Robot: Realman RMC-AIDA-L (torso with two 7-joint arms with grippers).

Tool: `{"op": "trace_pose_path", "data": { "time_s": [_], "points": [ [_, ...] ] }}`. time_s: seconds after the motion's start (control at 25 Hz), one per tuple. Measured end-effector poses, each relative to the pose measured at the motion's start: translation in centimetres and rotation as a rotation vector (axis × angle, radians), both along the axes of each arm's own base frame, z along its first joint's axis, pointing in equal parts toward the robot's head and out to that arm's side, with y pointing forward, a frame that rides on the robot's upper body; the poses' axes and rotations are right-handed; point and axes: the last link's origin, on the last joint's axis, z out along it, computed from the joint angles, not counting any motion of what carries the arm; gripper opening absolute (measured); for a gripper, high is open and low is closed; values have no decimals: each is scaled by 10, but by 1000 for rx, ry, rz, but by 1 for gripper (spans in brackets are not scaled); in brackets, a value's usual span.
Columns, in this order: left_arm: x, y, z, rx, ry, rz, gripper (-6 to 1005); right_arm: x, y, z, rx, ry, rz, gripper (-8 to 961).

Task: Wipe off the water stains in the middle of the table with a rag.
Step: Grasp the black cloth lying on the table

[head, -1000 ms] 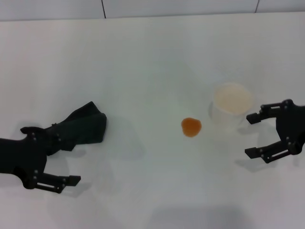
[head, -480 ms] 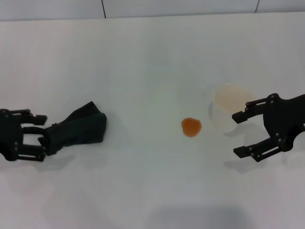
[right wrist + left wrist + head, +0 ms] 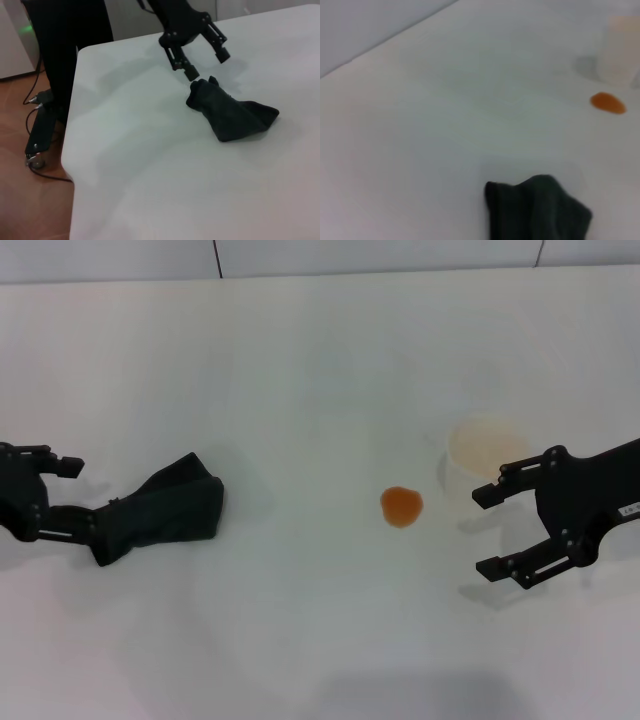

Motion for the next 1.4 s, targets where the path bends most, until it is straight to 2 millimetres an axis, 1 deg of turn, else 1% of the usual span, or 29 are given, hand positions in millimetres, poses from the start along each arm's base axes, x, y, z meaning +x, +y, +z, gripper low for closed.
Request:
{"op": "trace_pose_path", "data": {
  "time_s": [0.24, 0.56, 1.0, 1.08, 1.32, 1.4],
  "points": [
    [-1, 9, -19, -41, 11, 21, 874, -1, 1, -4, 0, -9, 8, 825],
    [-1, 12, -38, -76, 46, 24, 860, -1, 4, -6, 16, -13, 10, 824],
    [3, 21, -50, -42, 53, 90, 667, -2, 7, -10, 32, -21, 22, 823],
    [5, 20, -53, -49, 56, 89, 460, -2, 6, -10, 31, -20, 23, 823],
    [9, 20, -59, -80, 74, 69, 219, -2, 5, -10, 26, -15, 20, 823],
    [12, 21, -61, -91, 73, 66, 171, -1, 4, -11, 24, -13, 17, 823]
  ]
}}
